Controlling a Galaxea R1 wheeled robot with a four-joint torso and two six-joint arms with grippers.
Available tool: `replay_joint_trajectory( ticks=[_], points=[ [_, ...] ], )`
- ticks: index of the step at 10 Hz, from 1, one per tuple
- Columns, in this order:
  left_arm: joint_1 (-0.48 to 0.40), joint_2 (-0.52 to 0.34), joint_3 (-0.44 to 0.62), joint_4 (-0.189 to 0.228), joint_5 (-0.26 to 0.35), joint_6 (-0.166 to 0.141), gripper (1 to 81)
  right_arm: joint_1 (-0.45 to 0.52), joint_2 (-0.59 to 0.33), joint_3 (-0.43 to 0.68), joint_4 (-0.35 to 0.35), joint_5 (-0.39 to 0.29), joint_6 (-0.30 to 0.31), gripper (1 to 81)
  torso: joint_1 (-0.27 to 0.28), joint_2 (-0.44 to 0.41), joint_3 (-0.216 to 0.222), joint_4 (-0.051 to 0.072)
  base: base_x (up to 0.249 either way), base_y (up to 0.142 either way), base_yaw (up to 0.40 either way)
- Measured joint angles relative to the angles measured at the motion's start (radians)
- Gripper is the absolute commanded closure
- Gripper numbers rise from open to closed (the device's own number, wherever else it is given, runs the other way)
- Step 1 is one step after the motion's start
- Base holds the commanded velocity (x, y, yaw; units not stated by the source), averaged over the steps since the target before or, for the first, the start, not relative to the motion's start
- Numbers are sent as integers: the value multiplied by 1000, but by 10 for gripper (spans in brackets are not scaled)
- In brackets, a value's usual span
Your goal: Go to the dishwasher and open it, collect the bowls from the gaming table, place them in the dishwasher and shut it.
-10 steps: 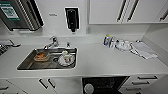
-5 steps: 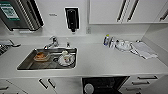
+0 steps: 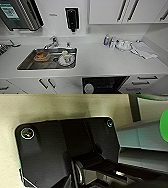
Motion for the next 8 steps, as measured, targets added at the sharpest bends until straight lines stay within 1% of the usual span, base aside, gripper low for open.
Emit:
replay_joint_trajectory(
  ticks=[4, 7, 8],
  points=[
    [54, 101, -198, 6, -63, 1, 10, 51, -22, 33, 19, -10, 4, 811, 0, 0, 0, 0, 0, 0, 0],
    [79, 190, -386, 7, -90, 3, 10, 79, -71, 122, 21, -16, 19, 811, 0, 0, 0, 0, 0, 0, 0],
    [83, 218, -448, 7, -111, 3, 10, 93, -97, 159, 21, -20, 25, 811, 0, 0, 0, 0, 0, 0, 0]
  ],
)
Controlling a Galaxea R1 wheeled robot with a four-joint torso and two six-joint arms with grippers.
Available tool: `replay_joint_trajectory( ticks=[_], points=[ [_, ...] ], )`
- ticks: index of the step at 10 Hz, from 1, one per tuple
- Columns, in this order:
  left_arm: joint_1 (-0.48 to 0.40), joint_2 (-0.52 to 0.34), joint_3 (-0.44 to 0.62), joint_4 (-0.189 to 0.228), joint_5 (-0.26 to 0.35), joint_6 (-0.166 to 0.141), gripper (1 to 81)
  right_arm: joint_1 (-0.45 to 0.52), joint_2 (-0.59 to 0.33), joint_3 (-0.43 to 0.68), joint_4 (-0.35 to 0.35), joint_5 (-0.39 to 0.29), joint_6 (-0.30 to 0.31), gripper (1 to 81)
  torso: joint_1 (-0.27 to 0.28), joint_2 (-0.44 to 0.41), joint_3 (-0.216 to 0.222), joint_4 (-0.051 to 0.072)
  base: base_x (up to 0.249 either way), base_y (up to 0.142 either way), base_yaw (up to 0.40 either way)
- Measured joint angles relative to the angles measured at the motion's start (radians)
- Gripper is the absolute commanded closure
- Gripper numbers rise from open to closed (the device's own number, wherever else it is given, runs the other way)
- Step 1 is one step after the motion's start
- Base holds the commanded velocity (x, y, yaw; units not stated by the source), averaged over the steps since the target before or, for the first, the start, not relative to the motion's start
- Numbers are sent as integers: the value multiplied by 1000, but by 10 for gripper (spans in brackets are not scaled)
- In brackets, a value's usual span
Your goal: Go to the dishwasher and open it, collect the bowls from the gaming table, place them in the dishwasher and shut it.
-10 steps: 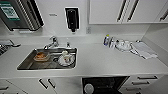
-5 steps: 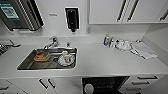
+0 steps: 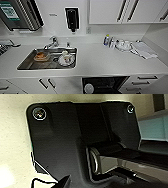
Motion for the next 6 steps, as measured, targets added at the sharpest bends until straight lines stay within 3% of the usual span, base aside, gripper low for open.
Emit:
replay_joint_trajectory(
  ticks=[3, 6],
  points=[
    [20, 68, -115, 0, -51, 0, 10, 41, -103, 87, 0, 0, 21, 811, 0, 0, 0, 0, 0, 0, 0],
    [31, 95, -129, 2, -75, 0, 10, 108, -175, 164, 2, -19, 43, 811, 0, 0, 0, 0, 0, 0, 0]
  ],
)
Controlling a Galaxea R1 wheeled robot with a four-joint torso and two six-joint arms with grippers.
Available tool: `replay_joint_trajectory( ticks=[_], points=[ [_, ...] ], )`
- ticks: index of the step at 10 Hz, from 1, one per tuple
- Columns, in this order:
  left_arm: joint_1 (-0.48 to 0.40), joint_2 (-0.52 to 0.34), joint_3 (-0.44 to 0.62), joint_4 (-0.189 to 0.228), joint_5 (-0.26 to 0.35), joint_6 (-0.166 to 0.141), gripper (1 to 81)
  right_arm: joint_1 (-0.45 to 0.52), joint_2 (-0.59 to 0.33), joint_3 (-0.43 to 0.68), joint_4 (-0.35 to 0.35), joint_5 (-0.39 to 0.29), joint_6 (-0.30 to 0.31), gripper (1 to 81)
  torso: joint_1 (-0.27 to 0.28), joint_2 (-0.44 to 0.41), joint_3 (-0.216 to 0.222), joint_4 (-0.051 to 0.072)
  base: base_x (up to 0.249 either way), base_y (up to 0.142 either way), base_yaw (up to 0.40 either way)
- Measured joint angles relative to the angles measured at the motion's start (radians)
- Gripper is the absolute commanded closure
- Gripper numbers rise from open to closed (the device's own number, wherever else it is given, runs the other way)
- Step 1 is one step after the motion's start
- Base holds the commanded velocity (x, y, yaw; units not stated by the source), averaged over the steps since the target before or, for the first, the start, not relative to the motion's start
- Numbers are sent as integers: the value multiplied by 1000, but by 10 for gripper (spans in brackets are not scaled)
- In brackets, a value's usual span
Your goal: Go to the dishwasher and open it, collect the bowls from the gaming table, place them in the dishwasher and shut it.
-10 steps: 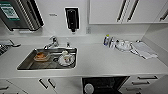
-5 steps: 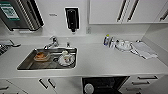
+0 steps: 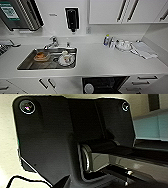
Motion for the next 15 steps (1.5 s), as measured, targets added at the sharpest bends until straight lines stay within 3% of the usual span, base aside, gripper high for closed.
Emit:
replay_joint_trajectory(
  ticks=[4, 9, 15],
  points=[
    [7, 19, -47, 1, 0, 0, 10, 84, 21, -4, 1, -66, 27, 811, 0, 0, 0, 0, 0, 0, 0],
    [46, 66, -166, 1, -3, 0, 10, 203, 149, -141, -1, -160, 63, 811, 0, 0, 0, 0, 0, 0, 0],
    [78, 78, -179, 1, -24, 0, 10, 307, 242, -254, -2, -243, 108, 811, 0, 0, 0, 0, 0, 0, 0]
  ],
)
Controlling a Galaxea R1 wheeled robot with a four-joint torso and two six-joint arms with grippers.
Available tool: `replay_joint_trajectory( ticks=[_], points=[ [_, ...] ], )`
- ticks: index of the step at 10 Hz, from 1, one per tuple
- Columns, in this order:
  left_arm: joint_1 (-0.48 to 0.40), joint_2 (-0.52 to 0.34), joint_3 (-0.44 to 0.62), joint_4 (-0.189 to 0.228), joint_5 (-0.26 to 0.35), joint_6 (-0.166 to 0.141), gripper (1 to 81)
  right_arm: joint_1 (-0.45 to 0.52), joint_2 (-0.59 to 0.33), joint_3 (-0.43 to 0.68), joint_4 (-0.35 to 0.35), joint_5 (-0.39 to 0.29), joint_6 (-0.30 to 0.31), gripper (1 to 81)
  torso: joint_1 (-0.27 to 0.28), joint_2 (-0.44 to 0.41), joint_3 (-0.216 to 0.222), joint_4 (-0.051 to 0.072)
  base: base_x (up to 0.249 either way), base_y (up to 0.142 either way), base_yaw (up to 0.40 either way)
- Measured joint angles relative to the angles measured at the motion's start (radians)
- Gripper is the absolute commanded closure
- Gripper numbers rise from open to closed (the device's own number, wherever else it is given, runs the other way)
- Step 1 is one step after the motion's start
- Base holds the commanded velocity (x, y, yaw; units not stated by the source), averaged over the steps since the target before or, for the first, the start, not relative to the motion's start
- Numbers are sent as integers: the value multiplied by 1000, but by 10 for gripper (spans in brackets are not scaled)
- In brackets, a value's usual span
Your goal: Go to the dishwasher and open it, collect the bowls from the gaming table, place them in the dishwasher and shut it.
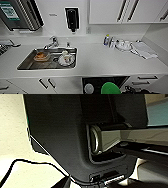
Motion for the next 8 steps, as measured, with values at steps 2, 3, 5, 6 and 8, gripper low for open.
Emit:
replay_joint_trajectory(
  ticks=[2, 3, 5, 6, 8],
  points=[
    [4, 2, -10, 0, -2, 0, 10, 1, 63, -87, 0, -17, 4, 811, 0, 0, 0, 0, 0, 0, 0],
    [4, 2, -23, -1, -5, 0, 10, 5, 96, -129, -1, -28, 6, 811, 0, 0, 0, 0, 0, 0, 0],
    [7, 2, -40, -4, -4, 0, 10, 8, 156, -195, -1, -44, 6, 811, 0, 0, 0, 0, 0, 0, 0],
    [10, 4, -40, -4, -5, 0, 10, 11, 181, -211, -1, -58, 7, 811, 0, 0, 0, 0, 0, 0, 0],
    [17, 4, -40, -4, -5, 0, 10, 52, 197, -223, 2, -79, 7, 811, 0, 0, 0, 0, 0, 0, 0]
  ],
)
